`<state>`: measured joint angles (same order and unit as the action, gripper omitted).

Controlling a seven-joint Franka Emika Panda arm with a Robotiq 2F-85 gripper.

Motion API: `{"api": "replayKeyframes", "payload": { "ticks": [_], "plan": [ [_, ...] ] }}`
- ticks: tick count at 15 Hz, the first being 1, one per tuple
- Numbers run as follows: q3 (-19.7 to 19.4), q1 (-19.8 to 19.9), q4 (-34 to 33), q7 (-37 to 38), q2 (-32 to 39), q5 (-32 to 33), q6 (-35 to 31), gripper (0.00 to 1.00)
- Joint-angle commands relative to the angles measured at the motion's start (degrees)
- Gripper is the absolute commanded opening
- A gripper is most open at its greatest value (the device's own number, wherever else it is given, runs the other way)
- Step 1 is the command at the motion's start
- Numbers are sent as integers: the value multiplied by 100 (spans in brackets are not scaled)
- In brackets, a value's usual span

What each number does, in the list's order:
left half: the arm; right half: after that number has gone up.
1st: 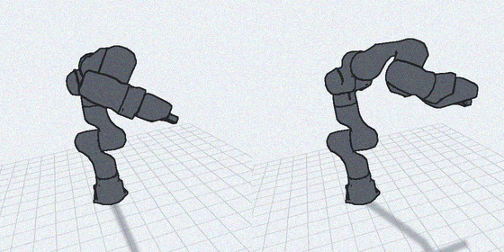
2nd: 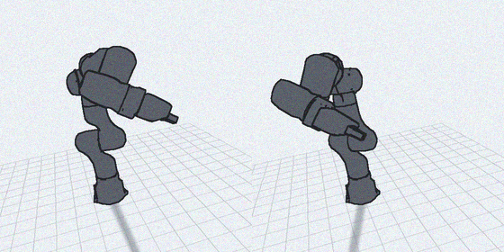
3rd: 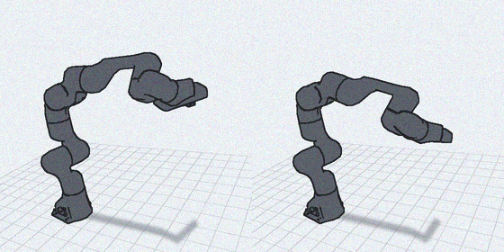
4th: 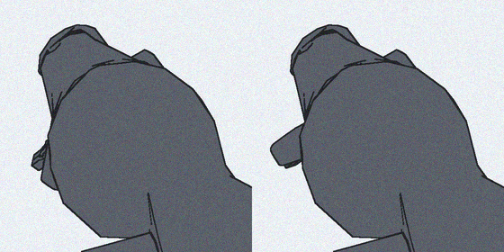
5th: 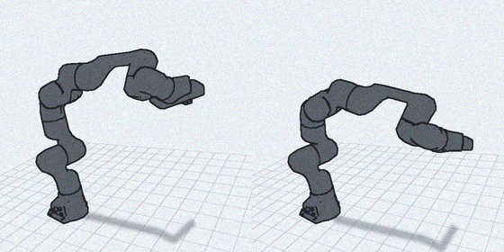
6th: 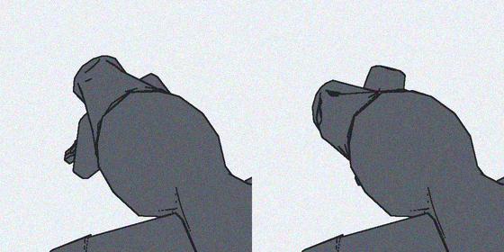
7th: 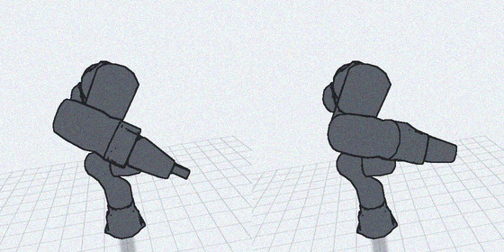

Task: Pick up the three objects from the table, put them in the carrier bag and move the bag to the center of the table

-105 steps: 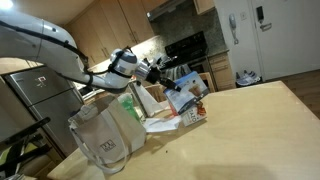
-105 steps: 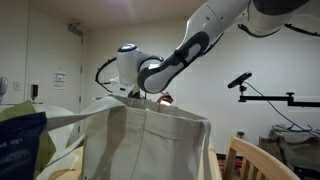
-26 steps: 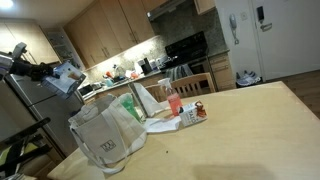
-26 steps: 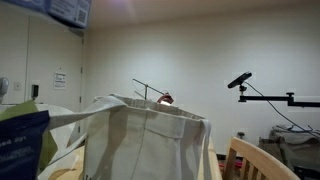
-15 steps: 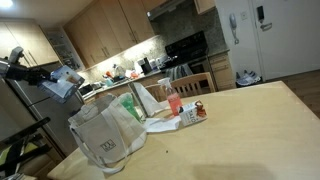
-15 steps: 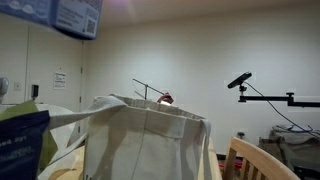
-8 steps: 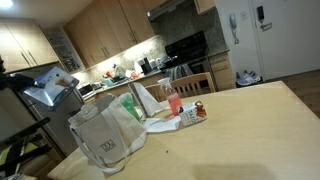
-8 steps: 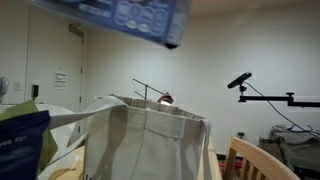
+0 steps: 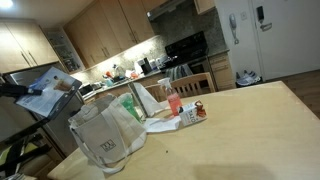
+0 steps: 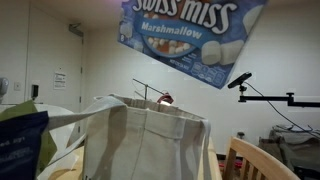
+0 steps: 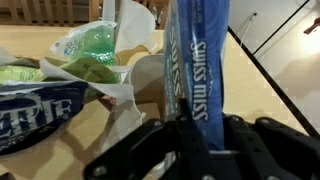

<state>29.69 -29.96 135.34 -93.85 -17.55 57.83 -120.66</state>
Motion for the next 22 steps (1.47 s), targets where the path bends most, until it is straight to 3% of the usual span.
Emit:
{"api": "replayKeyframes", "payload": {
  "ticks": [1, 4, 5, 10, 17, 18, 22],
  "plan": [
    [-94, -97, 47, 39, -35, 30, 33, 21],
    [-98, -102, 71, 84, -82, 32, 33, 21],
    [-98, -102, 71, 85, -82, 32, 33, 5],
    [-409, -46, 404, 671, -503, -135, -380, 5],
    [-963, 59, 1244, 2343, -1226, -26, -1268, 5],
    [-879, 8, 914, 1933, -775, -102, -989, 21],
    [-963, 0, 1158, 2228, -1022, -90, -1106, 21]
  ]
}}
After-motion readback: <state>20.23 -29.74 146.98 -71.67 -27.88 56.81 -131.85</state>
